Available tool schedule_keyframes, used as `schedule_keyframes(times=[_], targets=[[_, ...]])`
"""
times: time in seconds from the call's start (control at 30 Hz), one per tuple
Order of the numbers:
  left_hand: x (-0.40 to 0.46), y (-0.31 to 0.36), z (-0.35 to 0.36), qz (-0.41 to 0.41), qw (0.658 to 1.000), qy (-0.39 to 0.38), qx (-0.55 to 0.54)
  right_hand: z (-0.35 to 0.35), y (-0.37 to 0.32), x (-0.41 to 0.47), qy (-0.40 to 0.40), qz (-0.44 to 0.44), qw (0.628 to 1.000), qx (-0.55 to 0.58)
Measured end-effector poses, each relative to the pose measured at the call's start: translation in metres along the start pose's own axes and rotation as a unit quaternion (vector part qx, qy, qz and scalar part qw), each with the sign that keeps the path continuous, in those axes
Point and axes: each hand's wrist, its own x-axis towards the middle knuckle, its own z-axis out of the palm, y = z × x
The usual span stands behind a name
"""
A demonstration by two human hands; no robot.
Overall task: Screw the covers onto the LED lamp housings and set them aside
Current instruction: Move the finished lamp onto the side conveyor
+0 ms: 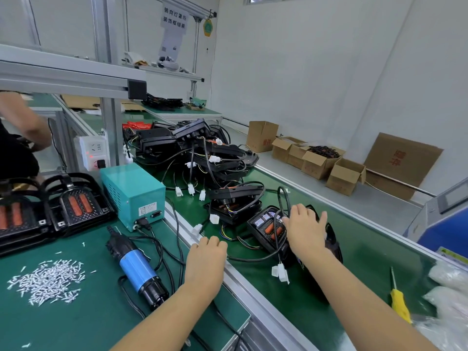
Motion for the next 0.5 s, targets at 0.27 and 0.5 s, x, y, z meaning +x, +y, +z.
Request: schedule_keyframes(times=[0.27, 0.5], targets=[[-0.007, -0.014, -0.013, 0.070, 0.995, -0.073, -0.005, -0.016, -0.029, 0.020, 0.042, -0.067, 0.994, -0.075], [-0.022, -0.038, -0.031, 0.062, 0.992, -0.108, -0.025, -0.026, -0.050, 0.005, 0.007, -0.097, 0.989, -0.111]])
